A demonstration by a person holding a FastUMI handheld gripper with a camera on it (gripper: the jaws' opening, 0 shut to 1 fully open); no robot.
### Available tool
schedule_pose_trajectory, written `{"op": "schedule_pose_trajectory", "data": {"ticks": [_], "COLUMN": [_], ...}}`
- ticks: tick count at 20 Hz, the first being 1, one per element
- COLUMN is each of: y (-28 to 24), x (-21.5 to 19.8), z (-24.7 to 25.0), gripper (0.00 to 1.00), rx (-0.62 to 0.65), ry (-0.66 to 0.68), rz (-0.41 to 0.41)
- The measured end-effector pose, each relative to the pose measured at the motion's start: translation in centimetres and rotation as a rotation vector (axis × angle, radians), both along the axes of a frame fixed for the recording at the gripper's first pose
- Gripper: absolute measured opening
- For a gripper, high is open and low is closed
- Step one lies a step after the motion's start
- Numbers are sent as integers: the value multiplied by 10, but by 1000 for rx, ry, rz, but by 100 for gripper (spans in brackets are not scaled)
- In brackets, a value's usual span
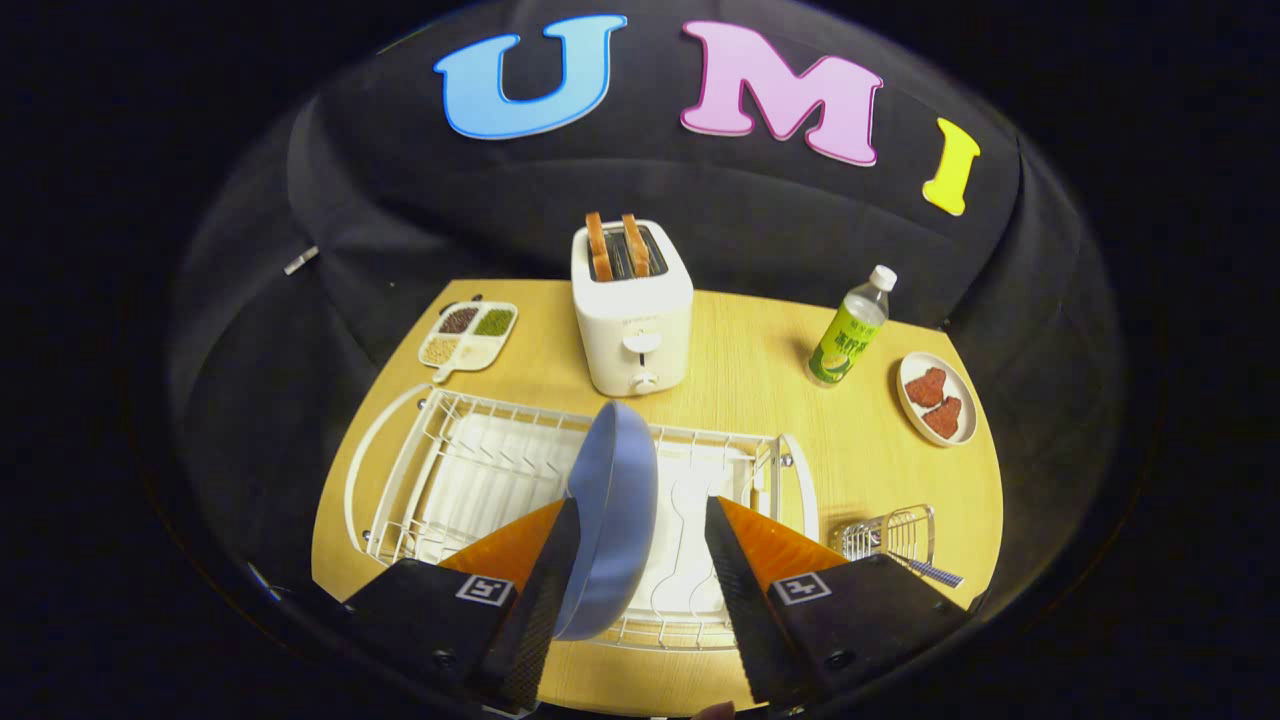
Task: Take the plate from the dish rack, then take the spoon from the basket and place it into the plate.
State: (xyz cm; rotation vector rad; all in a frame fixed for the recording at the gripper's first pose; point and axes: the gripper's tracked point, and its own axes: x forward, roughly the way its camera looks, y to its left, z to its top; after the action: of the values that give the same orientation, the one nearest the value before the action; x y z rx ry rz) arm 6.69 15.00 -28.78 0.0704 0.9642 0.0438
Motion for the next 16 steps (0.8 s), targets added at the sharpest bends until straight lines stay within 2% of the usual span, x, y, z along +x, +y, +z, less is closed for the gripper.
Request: {"op": "schedule_pose_trajectory", "data": {"ticks": [3,5,7,13,16], "y": [9,-4,-3,-9,-19], "x": [-6,-5,-1,16,16], "z": [-26,-31,-31,-7,3], "gripper": [54,39,32,28,28], "rx": [-5,-61,-73,-165,-152], "ry": [102,137,154,97,72], "rz": [-36,-98,-121,-76,-109]}}
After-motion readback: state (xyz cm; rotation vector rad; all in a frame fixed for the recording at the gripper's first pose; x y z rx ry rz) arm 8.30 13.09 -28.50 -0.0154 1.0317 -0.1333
